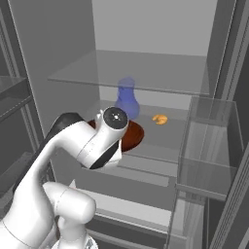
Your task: Pick the chicken drumstick and potato from their plates and place them in the bowl. Then put the bowl in the fridge.
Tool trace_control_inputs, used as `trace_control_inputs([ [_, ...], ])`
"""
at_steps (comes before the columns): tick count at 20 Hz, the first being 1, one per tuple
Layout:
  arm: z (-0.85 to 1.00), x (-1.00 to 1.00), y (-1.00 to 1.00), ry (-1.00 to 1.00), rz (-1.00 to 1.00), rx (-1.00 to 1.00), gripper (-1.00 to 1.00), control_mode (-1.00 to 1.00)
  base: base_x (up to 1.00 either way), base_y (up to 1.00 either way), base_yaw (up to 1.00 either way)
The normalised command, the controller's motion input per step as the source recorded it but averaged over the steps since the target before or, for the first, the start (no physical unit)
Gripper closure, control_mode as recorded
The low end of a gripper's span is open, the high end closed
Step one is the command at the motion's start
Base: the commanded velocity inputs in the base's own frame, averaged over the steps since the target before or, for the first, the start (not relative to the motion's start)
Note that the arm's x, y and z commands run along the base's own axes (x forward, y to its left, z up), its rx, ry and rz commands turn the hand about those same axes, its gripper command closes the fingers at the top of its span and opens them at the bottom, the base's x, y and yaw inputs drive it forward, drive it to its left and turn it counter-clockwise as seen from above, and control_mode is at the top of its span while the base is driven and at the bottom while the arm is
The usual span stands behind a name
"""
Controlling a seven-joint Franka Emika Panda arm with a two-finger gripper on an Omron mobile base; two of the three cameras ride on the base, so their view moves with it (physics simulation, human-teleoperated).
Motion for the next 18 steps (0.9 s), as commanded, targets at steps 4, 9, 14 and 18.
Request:
trace_control_inputs([
  [4, -0.62, 0.98, 0.0, -0.08, 0.04, -0.09, 1.0, -1.0, 0.0, 0.0, 0.0],
  [9, -0.41, 0.83, -0.03, 0.0, 0.07, 0.0, 1.0, -1.0, 0.0, 0.0, 0.0],
  [14, -0.26, 0.7, -0.29, 0.0, 0.1, 0.0, 1.0, -1.0, 0.0, 0.0, 0.0],
  [18, -0.26, 0.49, -0.19, 0.02, 0.09, 0.0, 1.0, -1.0, 0.0, 0.0, 0.0],
])
